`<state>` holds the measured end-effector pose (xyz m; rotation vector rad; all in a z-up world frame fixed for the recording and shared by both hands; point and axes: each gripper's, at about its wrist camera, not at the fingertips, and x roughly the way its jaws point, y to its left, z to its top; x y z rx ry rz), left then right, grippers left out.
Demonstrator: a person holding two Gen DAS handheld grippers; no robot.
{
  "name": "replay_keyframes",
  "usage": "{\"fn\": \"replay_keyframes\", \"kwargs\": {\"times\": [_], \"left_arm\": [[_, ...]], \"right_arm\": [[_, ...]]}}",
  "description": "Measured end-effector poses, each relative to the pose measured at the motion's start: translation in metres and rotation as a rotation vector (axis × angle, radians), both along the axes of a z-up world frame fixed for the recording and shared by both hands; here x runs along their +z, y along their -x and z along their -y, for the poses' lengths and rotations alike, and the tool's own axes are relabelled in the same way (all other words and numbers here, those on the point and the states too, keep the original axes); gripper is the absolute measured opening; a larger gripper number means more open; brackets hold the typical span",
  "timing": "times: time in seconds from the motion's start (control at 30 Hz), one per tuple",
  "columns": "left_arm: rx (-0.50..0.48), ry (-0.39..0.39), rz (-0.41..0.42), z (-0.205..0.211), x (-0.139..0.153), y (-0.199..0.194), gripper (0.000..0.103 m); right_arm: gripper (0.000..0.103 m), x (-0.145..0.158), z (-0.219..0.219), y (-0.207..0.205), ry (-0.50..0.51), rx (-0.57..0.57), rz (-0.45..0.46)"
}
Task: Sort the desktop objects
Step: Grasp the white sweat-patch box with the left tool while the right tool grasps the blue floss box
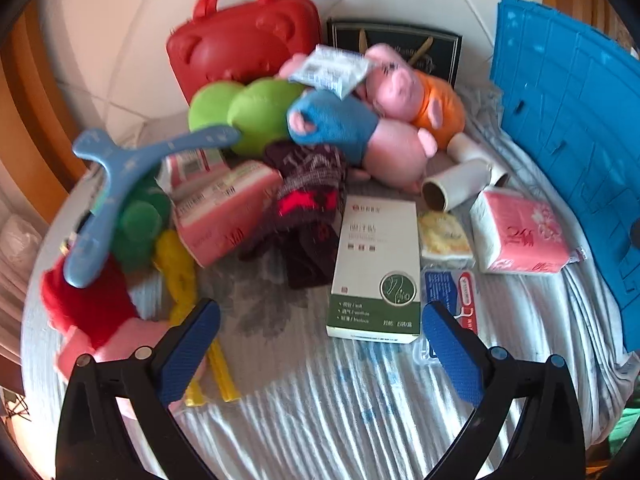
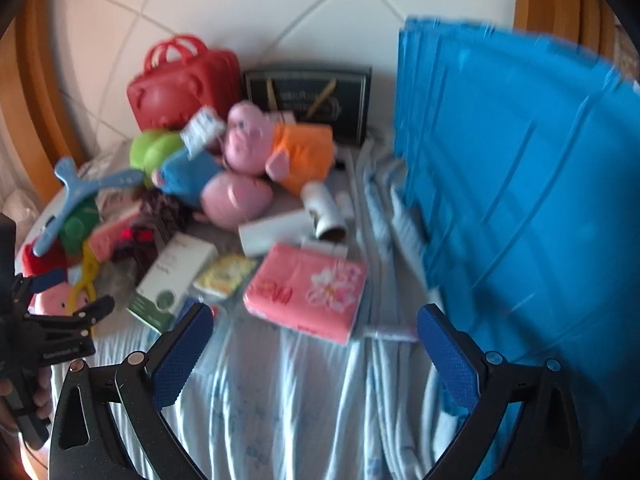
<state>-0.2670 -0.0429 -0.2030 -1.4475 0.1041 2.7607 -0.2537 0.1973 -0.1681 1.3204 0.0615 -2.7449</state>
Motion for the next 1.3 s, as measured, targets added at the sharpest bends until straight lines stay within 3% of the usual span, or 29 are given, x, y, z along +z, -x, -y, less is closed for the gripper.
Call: {"fn": "replay_keyframes", "kwargs": {"times": [0.17, 0.37, 0.53, 0.6, 0.67, 0.73, 0.87, 1.03, 1.3], "left_arm": [[-0.019, -0.06, 0.087, 0.001, -0.033, 0.026, 0.102], [-0.087, -0.041, 0.149, -0.018, -0.062, 0.057, 0.103], [-0.064, -0.142, 0.153, -0.018, -0.072, 0.076, 0.103], [-0.06, -0.136, 0.223, -0.017, -0.086, 0.082, 0.093], [-0.102, -0.041, 0.172, -0.025, -0.085, 0.069, 0.083], [-0.117, 0.003, 0.172, -0.026, -0.084, 0.051, 0.081], [-0.062, -0.092, 0.226, 0.0, -0.085, 0.016, 0.081], [-0.053, -0.089, 0.255, 0.015, -0.085, -0.023, 0.081], [0.001, -0.114, 0.224, 0.026, -0.082, -0.017, 0.081]], "right_arm": [[0.103, -0.035, 0.006, 0.019, -0.005, -0.004, 0.098], [0.103, -0.058, 0.01, 0.04, -0.003, -0.007, 0.178], [0.103, -0.074, 0.016, 0.046, 0.016, 0.006, 0.234], [0.103, -0.08, 0.024, 0.046, 0.011, 0.027, 0.255], [0.103, -0.083, 0.032, 0.046, 0.014, 0.045, 0.265], [0.103, -0.084, 0.041, 0.043, 0.027, 0.071, 0.272], [0.103, -0.092, 0.064, 0.04, 0.042, 0.136, 0.296], [0.103, -0.106, 0.091, 0.04, 0.064, 0.181, 0.348], [0.103, -0.115, 0.115, 0.055, 0.111, 0.164, 0.402]]}}
